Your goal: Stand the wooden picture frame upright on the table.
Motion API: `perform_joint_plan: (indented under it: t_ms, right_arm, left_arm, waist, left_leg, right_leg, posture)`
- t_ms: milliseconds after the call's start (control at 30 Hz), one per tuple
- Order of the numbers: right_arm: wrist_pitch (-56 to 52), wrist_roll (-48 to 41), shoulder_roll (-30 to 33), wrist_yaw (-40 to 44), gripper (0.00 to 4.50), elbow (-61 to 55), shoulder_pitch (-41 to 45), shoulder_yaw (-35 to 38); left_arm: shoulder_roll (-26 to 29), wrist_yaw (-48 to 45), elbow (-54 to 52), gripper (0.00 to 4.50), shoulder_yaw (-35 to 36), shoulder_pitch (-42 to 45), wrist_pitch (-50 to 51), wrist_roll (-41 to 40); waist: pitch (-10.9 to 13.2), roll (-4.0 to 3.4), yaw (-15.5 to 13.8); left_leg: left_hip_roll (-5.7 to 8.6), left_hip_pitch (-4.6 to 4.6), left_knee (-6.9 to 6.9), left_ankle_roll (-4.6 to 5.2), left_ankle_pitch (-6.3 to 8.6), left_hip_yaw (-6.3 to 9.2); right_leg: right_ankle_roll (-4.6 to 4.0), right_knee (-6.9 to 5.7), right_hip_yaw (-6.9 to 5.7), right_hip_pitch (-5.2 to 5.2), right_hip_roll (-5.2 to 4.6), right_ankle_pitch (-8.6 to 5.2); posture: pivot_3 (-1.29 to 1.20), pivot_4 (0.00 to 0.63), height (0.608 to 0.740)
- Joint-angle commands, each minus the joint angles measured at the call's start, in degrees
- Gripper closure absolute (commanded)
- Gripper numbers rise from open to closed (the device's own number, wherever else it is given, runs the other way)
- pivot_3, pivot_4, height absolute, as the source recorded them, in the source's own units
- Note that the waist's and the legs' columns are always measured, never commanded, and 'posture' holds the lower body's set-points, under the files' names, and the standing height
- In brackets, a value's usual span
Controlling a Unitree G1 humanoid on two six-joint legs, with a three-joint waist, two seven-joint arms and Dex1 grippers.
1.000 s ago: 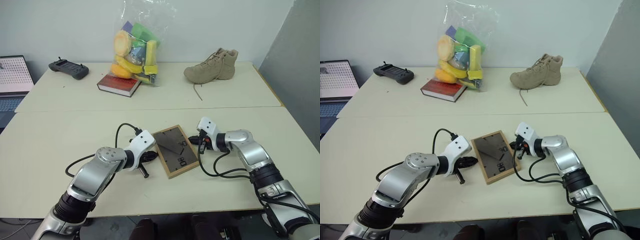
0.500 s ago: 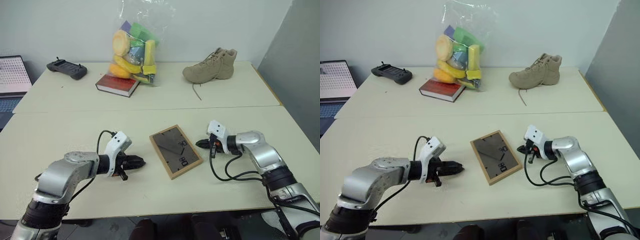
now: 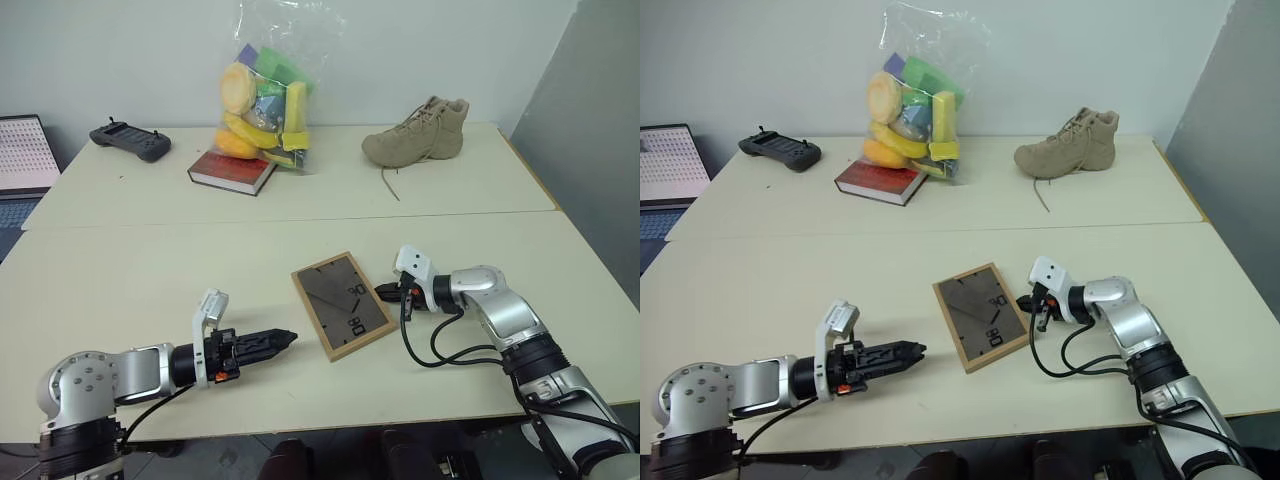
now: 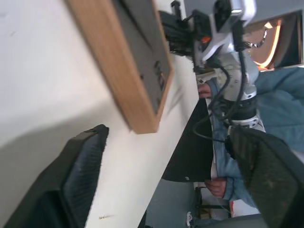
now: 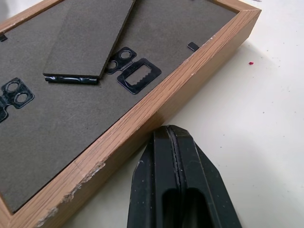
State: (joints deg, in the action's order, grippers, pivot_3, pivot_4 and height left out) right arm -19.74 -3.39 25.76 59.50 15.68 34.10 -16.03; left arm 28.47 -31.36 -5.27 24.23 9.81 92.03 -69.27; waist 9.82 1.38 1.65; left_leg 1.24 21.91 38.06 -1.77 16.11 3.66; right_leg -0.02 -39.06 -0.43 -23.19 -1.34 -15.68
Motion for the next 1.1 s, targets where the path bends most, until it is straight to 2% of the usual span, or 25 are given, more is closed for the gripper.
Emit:
perform_joint_plan:
  t_ms: [33, 133, 233, 433, 500, 533, 600, 667, 867, 1000, 1067, 1100]
  right_arm:
    - [-1.51, -0.41, -0.73, -0.6, 4.5, -4.53, -0.84, -0.5]
    - [-3.5, -0.93, -1.33, -1.18, 4.5, -7.14, -1.25, -0.55]
    - [-6.07, -1.7, -2.28, -1.72, 4.5, -10.4, -1.7, -0.71]
    - [-8.63, -1.82, -2.72, -2.67, 4.5, -13.87, -2.91, -1.05]
    - [-8.27, -1.49, -2.3, -2.82, 4.5, -13.27, -3.25, -0.85]
    - [-8.21, -1.43, -2.24, -2.95, 4.5, -13.1, -3.35, -0.72]
    - [-8.08, -1.44, -2.13, -3.2, 4.5, -12.75, -3.52, -0.39]
    - [-7.81, -1.4, -1.93, -3.5, 4.5, -12.33, -3.7, -0.16]
    - [-6.31, -1.34, -1.37, -5.19, 4.5, -10.36, -3.52, 1.37]
    - [-4.37, -0.99, 0.06, -7.59, 4.5, -6.19, 0.06, 4.69]
    - [-5.96, -3.48, 0.01, -7.32, 4.5, -6.02, 2.53, 7.24]
    - [-8.12, -5.72, -0.17, -6.6, 4.33, -6.58, 4.11, 8.78]
  left_arm:
    - [-3.54, 3.77, 2.5, 0.01, -2.77, 0.6, 0.42, 1.52]
    - [-5.49, 5.14, 3.11, 0.01, -5.19, 0.91, -0.57, 3.87]
    - [-7.44, 5.87, 3.86, 0.01, -7.26, 1.67, -1.96, 5.71]
    - [-10.14, 6.75, 4.46, 0.01, -7.29, 3.82, -4.79, 6.84]
    - [-9.79, 5.91, 4.0, 0.37, -6.53, 3.97, -4.03, 5.64]
    - [-9.78, 5.98, 3.84, 0.39, -5.94, 3.97, -3.98, 5.27]
    - [-9.99, 6.67, 3.82, 0.92, -4.72, 4.14, -4.21, 5.09]
    - [-10.33, 7.53, 3.97, 1.23, -3.19, 4.54, -4.03, 4.32]
    - [-10.3, 9.5, 1.47, 2.52, 0.38, 5.22, -2.28, 0.43]
    - [-10.06, 12.12, -1.08, 3.13, -0.52, 4.84, -3.84, 2.17]
    - [-10.14, 12.72, -2.79, 3.21, -0.79, 4.38, -4.59, 2.19]
    - [-10.38, 12.9, -3.51, 3.21, -0.57, 4.78, -4.98, 1.51]
  waist:
    - [-0.01, -0.01, -0.01]
    - [-0.07, -0.09, -0.03]
    - [-0.4, -0.49, -0.04]
    - [-0.71, -0.65, -1.47]
    - [-0.72, -0.64, -1.64]
    - [-0.71, -0.64, -1.62]
    - [-0.71, -0.64, -1.5]
    - [-0.71, -0.64, -1.43]
    - [-0.7, -0.62, -1.18]
    - [-0.68, -0.6, -1.18]
    - [-0.68, -0.6, -1.2]
    - [-0.66, -0.59, -1.18]
  left_leg:
    - [0.0, 0.0, 0.0, 0.0, 0.0, 0.0]
    - [0.0, 0.0, 0.0, -0.01, 0.0, -0.01]
    - [0.02, 0.0, -0.01, -0.02, -0.01, -0.04]
    - [0.14, -0.09, 0.03, -0.01, -0.01, -0.02]
    - [0.15, -0.09, 0.06, -0.01, -0.01, 0.0]
    - [0.15, -0.09, 0.06, -0.01, -0.01, -0.01]
    - [0.15, -0.06, 0.05, -0.01, -0.01, -0.02]
    - [0.13, -0.04, 0.02, -0.01, -0.01, -0.03]
    - [0.09, -0.03, -0.01, -0.01, -0.01, -0.02]
    - [0.09, 0.0, 0.0, -0.01, -0.01, -0.03]
    - [0.1, 0.0, 0.0, -0.01, -0.01, -0.04]
    - [0.09, 0.0, 0.0, -0.01, -0.01, -0.03]
  right_leg:
    - [0.0, -0.01, -0.01, 0.0, 0.0, 0.0]
    - [0.0, -0.01, 0.0, 0.0, 0.0, 0.0]
    - [0.0, 0.01, 0.04, 0.0, 0.0, 0.0]
    - [0.02, 0.03, 0.03, 0.15, -0.07, 0.0]
    - [0.02, 0.04, 0.02, 0.17, -0.07, 0.0]
    - [0.02, 0.04, 0.03, 0.17, -0.07, 0.0]
    - [0.02, 0.04, 0.04, 0.12, -0.07, 0.0]
    - [0.02, 0.03, 0.04, 0.07, -0.06, 0.0]
    - [0.01, 0.03, 0.02, 0.04, -0.04, 0.0]
    - [0.01, 0.03, 0.03, 0.04, -0.04, 0.0]
    - [0.01, 0.04, 0.03, 0.04, -0.04, 0.0]
    - [0.01, 0.04, 0.03, 0.04, -0.04, 0.0]
  posture:
    - [0.0, 0.15, 0.74]
    - [0.0, 0.15, 0.74]
    - [0.0, 0.15, 0.74]
    - [0.0, 0.15, 0.74]
    - [0.0, 0.15, 0.74]
    - [0.0, 0.15, 0.74]
    - [0.0, 0.15, 0.74]
    - [0.0, 0.15, 0.74]
    - [0.0, 0.15, 0.74]
    - [0.0, 0.15, 0.74]
    - [0.0, 0.15, 0.74]
    - [0.0, 0.15, 0.74]
